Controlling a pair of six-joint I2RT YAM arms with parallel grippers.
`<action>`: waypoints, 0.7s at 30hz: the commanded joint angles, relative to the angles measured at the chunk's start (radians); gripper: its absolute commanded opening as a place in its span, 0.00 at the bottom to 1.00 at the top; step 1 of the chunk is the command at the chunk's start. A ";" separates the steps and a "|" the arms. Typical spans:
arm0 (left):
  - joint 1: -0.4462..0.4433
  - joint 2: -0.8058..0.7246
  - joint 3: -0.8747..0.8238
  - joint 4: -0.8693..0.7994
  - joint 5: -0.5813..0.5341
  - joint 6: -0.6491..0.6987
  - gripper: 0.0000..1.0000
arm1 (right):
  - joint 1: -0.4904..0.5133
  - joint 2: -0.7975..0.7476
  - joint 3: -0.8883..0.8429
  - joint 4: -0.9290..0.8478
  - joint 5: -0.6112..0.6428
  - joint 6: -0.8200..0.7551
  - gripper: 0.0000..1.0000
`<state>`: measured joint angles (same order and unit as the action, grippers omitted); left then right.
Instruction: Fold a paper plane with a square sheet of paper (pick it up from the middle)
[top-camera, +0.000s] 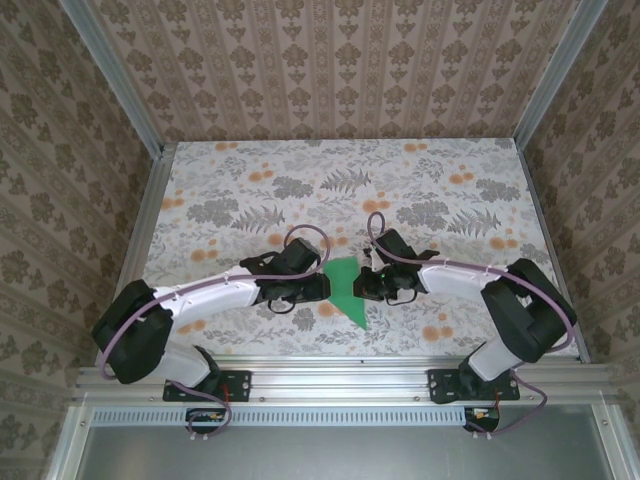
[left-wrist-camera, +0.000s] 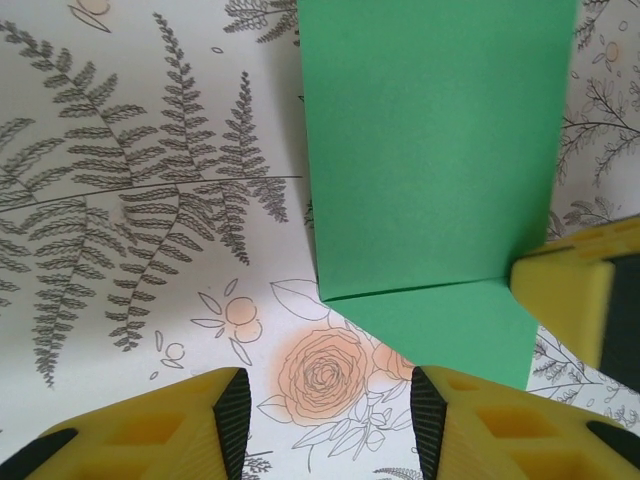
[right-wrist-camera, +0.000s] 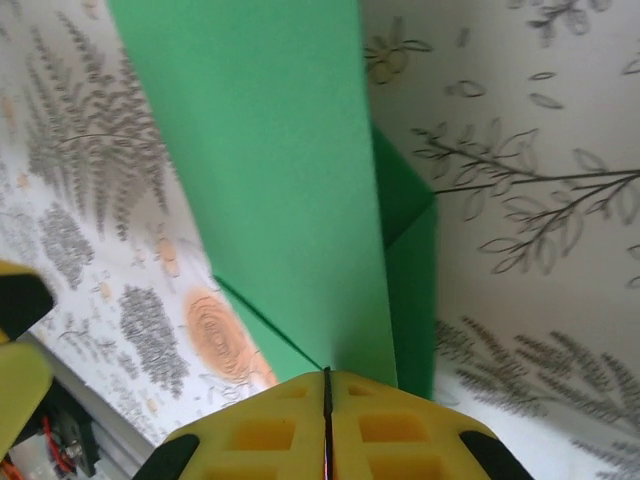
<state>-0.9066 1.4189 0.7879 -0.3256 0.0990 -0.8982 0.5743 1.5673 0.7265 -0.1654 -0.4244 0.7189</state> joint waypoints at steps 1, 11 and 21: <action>0.012 0.022 0.002 0.023 0.037 -0.002 0.49 | -0.023 0.045 0.008 -0.031 0.011 -0.039 0.09; 0.013 0.101 0.023 0.085 0.086 -0.032 0.54 | -0.105 0.084 -0.131 0.210 -0.119 0.027 0.09; 0.009 0.182 0.027 0.181 0.101 -0.117 0.54 | -0.131 0.141 -0.183 0.339 -0.171 0.070 0.09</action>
<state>-0.9009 1.5806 0.7975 -0.2031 0.1776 -0.9665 0.4446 1.6527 0.5774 0.1589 -0.6426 0.7700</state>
